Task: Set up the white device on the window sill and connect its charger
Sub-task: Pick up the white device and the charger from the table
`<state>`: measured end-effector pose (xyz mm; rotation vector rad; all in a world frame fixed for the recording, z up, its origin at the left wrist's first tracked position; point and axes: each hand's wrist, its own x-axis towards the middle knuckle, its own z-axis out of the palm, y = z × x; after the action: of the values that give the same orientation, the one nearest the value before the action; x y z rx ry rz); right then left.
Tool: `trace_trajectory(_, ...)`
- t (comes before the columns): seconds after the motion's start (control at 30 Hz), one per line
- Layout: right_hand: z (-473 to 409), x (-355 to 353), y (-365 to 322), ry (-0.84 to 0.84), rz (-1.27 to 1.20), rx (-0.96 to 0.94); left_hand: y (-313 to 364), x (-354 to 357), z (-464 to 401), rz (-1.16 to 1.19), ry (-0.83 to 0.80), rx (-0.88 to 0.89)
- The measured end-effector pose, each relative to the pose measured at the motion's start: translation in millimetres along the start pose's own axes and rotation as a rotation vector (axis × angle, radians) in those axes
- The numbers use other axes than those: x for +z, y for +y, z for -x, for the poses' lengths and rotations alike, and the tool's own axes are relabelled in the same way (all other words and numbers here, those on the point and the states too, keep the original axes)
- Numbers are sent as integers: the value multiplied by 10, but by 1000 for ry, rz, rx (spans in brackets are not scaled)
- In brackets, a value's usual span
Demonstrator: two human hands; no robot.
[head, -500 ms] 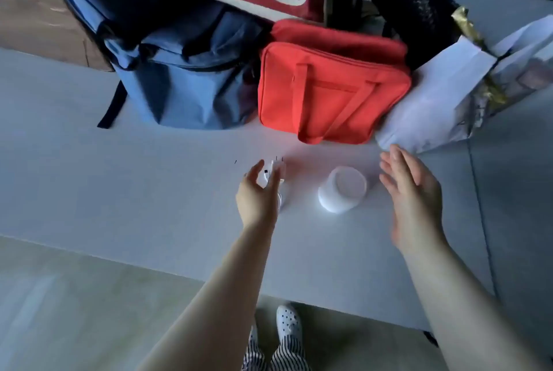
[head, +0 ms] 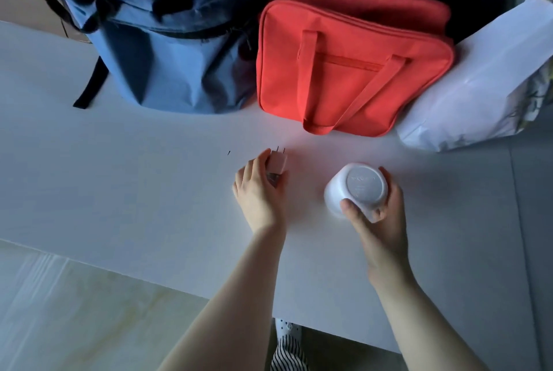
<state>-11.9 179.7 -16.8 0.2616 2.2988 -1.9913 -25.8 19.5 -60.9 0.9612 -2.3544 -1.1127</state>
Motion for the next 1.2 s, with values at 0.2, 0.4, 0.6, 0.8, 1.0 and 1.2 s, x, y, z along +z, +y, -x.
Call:
trace_trajectory(0.2,-67,95,-57,59,147,-73,45,-188,-33,130,-174,-70)
trace_trajectory(0.4,-114,177,-209,96,141,-59,131,-313,-82,571,-44,-433)
trace_trajectory(0.6,-150,274,-420,104,45,4,229,-572,-238,1220,-188,-704)
trace_trajectory(0.8,-98,533,-817,-39,7,11,388,-1076,-354,1434,-275,-764)
trace_trajectory(1.0,9,1072,-1261,-221,-22,57,440,-1749,-458,1593,-240,-727)
trace_trajectory(1.2,207,1632,-1591,-411,-38,109,222,-2378,-501,1684,-28,-662)
